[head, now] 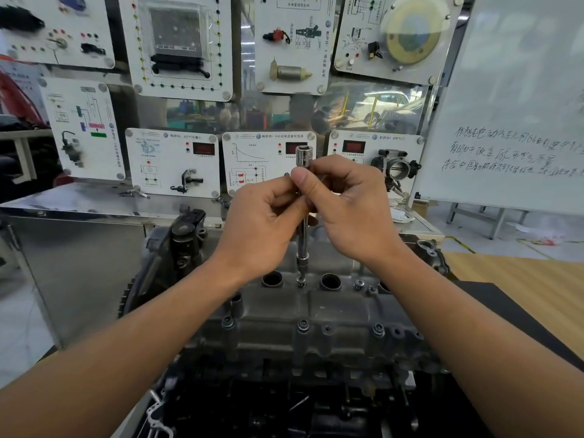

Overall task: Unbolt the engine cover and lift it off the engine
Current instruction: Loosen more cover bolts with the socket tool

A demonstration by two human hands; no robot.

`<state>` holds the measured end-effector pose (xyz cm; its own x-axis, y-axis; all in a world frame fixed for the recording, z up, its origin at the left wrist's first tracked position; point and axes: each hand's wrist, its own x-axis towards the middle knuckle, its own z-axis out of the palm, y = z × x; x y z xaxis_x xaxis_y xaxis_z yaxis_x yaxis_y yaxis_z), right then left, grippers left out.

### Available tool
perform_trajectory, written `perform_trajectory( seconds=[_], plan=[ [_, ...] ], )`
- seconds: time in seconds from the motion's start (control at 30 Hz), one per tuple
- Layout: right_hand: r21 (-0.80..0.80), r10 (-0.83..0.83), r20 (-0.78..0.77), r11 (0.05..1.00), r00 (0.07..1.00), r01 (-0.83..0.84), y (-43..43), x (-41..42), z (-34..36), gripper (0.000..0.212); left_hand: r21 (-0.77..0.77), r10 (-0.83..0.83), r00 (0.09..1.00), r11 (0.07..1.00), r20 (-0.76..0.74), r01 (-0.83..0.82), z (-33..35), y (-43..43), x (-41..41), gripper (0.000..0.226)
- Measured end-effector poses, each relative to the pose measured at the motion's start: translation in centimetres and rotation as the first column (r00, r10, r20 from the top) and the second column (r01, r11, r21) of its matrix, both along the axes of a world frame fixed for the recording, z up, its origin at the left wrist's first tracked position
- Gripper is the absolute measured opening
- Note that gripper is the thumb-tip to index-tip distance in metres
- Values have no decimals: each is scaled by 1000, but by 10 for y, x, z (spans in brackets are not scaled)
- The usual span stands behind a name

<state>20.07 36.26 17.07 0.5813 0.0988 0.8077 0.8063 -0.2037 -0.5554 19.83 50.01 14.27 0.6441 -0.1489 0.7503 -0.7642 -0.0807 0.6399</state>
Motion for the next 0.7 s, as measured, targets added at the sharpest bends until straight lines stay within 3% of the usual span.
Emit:
perform_trajectory(
  seconds=[0.3, 0.43, 0.5, 0.63, 0.7],
  plan=[
    [-80, 16, 41, 997, 999, -13, 5, 3, -5, 12, 55, 122, 989, 990, 79, -126, -2, 7, 2, 17],
    [-20, 76, -61, 997, 995, -77, -7, 12, -9, 21, 223, -52, 987, 971, -153, 86, -7, 13, 4, 28],
    [1, 108, -106, 994, 988, -109, -12, 17, -11, 23, 315, -58, 977, 941, -206, 123, -14, 11, 5, 32],
    [53, 143, -76, 989, 987, -139, -6, 20, -25, 3, 310, 116, 988, 947, -97, -81, -17, 6, 7, 19],
    [122, 123, -38, 986, 992, -117, -1, 21, -35, 10, 286, 206, 977, 941, -61, -180, -18, 6, 8, 23]
  ],
)
